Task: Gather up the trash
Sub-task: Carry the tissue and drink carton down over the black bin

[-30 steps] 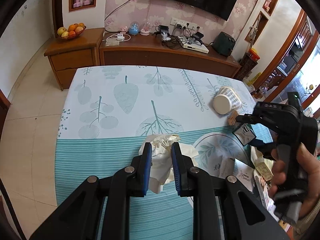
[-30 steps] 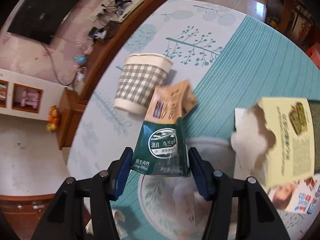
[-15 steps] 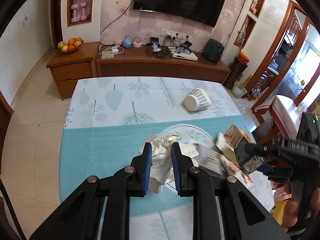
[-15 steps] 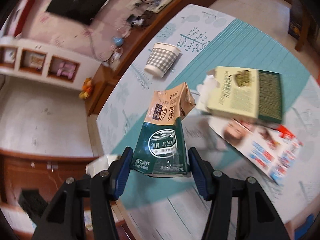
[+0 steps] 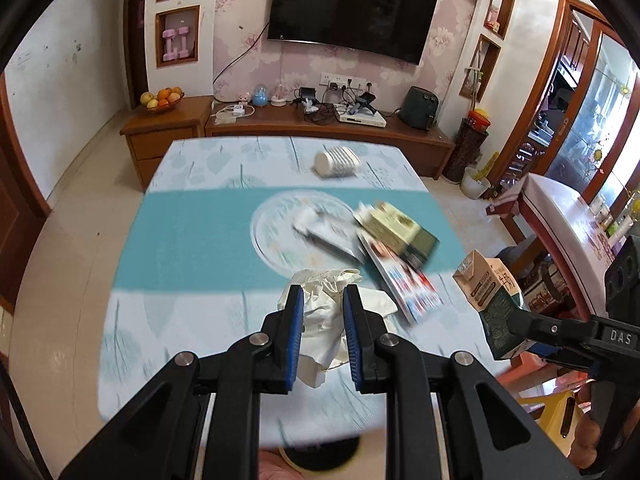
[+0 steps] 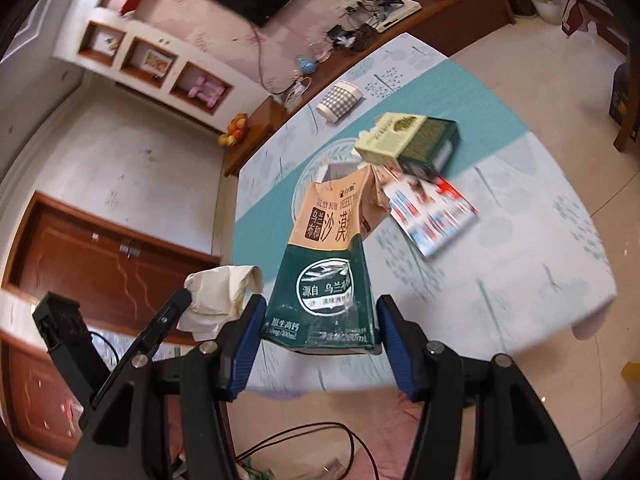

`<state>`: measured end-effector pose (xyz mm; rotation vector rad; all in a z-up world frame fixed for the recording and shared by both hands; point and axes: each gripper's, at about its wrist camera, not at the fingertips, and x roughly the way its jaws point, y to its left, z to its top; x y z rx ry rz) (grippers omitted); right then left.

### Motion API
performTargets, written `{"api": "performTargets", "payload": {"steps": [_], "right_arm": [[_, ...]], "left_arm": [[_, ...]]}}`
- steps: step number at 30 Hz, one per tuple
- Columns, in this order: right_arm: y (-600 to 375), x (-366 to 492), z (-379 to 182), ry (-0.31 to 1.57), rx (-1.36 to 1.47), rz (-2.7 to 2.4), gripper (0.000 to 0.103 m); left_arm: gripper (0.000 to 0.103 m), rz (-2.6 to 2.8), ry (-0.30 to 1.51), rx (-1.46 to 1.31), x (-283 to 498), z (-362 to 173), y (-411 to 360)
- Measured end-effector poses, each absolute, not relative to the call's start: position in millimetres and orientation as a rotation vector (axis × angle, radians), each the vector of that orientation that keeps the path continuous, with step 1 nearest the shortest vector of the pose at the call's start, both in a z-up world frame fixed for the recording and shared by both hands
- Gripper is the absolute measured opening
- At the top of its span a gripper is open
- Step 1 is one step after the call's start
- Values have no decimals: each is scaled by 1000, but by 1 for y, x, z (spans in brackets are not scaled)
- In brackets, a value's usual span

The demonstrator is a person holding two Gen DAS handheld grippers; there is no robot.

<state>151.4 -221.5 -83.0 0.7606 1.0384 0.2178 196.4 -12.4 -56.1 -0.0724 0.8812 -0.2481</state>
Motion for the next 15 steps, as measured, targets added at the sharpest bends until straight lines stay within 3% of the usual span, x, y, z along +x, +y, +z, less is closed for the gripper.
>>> {"api": "performTargets", "payload": {"steps": [9, 15], "right_arm": [[-230, 62, -98, 1111, 727, 253, 57], [-223, 17, -142, 1202, 732, 230, 57]], "left_arm": [[18, -321, 975, 3, 90, -72, -63], [18, -355, 1082, 55, 47, -114, -76]]}}
